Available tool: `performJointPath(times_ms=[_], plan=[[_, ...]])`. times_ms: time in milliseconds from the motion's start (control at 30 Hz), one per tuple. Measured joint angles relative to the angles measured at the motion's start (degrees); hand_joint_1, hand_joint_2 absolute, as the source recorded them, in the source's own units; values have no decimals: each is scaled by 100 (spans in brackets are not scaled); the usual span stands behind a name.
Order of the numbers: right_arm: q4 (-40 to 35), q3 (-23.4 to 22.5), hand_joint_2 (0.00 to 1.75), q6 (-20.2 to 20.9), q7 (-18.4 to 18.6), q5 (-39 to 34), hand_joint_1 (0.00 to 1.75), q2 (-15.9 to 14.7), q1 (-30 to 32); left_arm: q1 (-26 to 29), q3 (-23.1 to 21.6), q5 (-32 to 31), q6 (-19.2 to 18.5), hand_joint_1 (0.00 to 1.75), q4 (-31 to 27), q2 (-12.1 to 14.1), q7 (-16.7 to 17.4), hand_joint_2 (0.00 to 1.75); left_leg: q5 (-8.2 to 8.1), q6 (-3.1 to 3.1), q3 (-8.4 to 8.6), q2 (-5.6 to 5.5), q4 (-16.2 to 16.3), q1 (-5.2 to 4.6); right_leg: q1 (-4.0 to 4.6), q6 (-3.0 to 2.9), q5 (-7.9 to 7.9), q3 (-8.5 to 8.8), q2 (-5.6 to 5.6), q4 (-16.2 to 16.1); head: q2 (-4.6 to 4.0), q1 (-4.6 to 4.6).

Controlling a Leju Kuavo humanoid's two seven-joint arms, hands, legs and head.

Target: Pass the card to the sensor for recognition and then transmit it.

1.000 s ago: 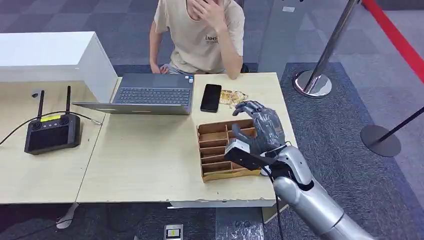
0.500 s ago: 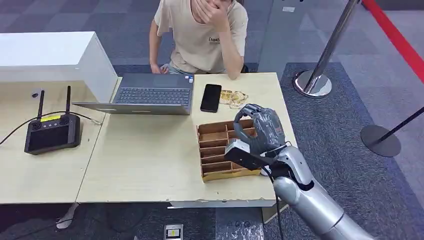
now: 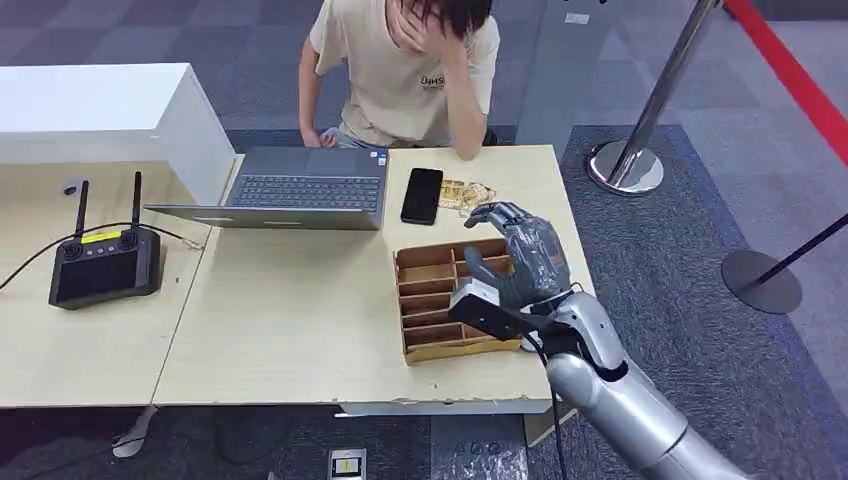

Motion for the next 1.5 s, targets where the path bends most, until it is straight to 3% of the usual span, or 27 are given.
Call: performJointPath(times_ms=[33, 300, 433, 533, 600, 667, 733, 1133, 1267, 1467, 1500], plan=[[2, 2, 175, 2, 0, 0, 148, -2, -1, 0, -2, 0, 0, 0, 0, 0, 0, 175, 0, 0, 0, 0, 0, 0, 0, 0, 0, 0, 0, 0, 0, 0], [4, 7, 175, 2, 0, 0, 134, 0, 2, 0, -2, 17, 0, 0, 0, -2, 0, 175, 0, 0, 1, 0, 0, 0, 0, 0, 0, 0, 0, 0, 0, 0], [33, 13, 175, 2, 11, -2, 110, 0, 6, 0, -2, 33, 0, 0, 0, -2, 0, 175, 0, 0, 1, 0, 0, 0, 0, 0, 0, 0, 0, 0, 0, 0], [48, 22, 175, 11, 11, -2, 108, -2, 7, -1, 0, 33, 0, 0, 0, -2, 0, 175, 0, 0, 1, 0, 0, 0, 0, 0, 0, 0, 0, 0, 0, 2], [48, 37, 175, 11, 11, -2, 98, -2, 7, 0, -2, 33, 0, 0, 0, -4, 0, 175, 0, 0, 1, 0, 0, 0, 0, 0, 0, 0, 0, 0, 0, 2], [50, 48, 175, 11, 11, -2, 73, -2, 8, 0, -2, 33, 0, 0, 0, -4, 0, 175, 0, 0, 1, 0, 0, 0, 0, 0, 0, 0, 0, 0, 0, 2], [50, 48, 175, 11, 11, -2, 65, -2, 8, 0, -2, 33, 0, 0, 0, -4, 0, 175, 0, 0, 1, 0, 0, 0, 0, 0, 0, 0, 0, 0, 0, 0], [52, 59, 175, 11, 11, -15, 72, -2, 14, 0, 0, 33, 0, 0, 0, -7, 0, 175, 0, 0, 0, 0, 0, 0, 0, 0, 0, 0, 0, 0, 0, 0], [52, 61, 175, 11, 11, -15, 86, -2, 16, 0, -2, 33, 0, 0, 0, -7, 0, 175, 0, 0, 1, 0, 0, 0, 0, 0, 0, 0, 0, 0, 0, 0], [55, 90, 175, 11, 11, -18, 82, -2, 18, 0, -2, 31, 0, 0, 0, -7, 4, 175, 0, 0, 1, 0, 0, 0, 0, 0, 0, 0, 0, 0, 0, 0], [55, 90, 175, 11, 11, -20, 94, -2, 18, 0, 0, 31, 0, 0, 0, -7, 9, 175, 0, 0, 1, 0, 0, 0, 0, 0, 0, 0, 0, 0, 0, 0]])
